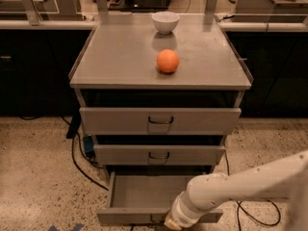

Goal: Close bottom drawer

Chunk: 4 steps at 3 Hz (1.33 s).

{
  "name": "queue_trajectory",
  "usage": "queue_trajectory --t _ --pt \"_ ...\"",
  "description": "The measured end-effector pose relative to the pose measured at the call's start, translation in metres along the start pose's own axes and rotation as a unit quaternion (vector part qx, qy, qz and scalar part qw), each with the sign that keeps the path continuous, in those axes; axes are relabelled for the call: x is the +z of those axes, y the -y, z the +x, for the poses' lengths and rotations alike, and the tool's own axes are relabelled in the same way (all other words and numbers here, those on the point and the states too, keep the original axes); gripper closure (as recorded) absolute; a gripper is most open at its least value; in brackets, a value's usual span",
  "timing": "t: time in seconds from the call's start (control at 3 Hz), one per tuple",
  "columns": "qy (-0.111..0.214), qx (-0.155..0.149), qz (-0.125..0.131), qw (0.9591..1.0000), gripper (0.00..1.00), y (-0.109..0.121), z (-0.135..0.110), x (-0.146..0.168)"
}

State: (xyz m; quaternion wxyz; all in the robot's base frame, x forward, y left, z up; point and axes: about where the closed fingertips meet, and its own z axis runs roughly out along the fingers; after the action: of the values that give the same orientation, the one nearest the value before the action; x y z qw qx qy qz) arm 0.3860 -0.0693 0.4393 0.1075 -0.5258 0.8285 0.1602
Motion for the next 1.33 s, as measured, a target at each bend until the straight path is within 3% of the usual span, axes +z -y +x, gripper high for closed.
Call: queue_trajectory --t 0.33,1.0,1.33 --pt "0.019 0.020 0.008 0.9996 1.00 0.006 -0.008 0.016" --pt "0.016 0.038 0.013 0.9991 1.00 0.017 0.005 0.028" --pt "0.027 0.081 0.028 0.9960 1.00 0.055 0.027 0.055"
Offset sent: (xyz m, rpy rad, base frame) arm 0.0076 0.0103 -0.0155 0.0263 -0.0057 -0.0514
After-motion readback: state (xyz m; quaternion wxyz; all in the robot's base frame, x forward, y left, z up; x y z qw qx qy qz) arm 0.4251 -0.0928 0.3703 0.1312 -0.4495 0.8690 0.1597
